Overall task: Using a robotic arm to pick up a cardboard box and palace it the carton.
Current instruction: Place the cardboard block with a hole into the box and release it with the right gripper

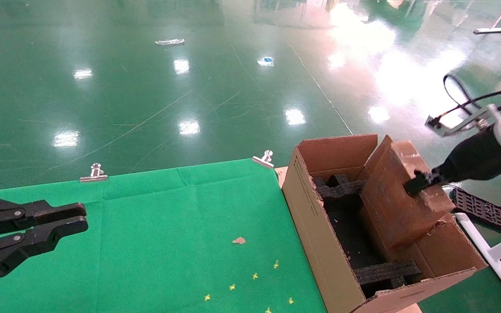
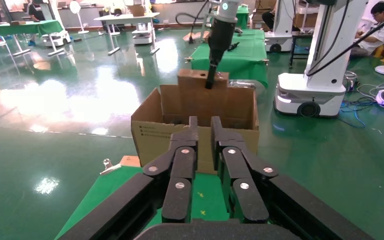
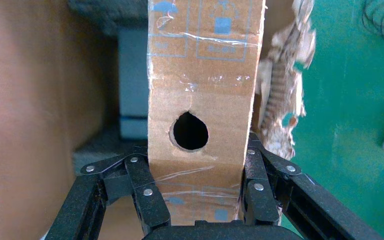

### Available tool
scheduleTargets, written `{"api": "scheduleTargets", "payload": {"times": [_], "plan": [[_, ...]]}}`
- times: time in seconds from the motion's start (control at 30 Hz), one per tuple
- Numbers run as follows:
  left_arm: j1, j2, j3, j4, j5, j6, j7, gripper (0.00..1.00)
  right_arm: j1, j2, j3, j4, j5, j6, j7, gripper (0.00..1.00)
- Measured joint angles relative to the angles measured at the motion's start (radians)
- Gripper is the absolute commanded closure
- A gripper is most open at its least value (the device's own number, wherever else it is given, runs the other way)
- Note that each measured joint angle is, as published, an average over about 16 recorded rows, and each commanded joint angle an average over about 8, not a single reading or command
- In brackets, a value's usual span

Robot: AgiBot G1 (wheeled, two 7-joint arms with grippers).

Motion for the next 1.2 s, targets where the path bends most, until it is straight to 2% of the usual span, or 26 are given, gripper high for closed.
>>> {"api": "scheduleTargets", "payload": {"times": [0.3, 0.63, 1.2], "plan": [[0.0, 0.0, 0.001, 0.0, 0.0, 0.0, 0.0, 0.0, -0.087, -0.059, -0.009, -0.116, -0.003, 0.049, -0.019, 1.0], [0.0, 0.0, 0.001, 0.0, -0.001, 0.0, 0.001, 0.0, -0.213, -0.121, 0.007, -0.217, 0.03, 0.146, -0.047, 1.0], [0.0, -0.001, 0.002, 0.0, -0.001, -0.001, 0.001, 0.0, -0.429, -0.177, 0.065, -0.3, 0.123, 0.291, -0.117, 1.0]]}}
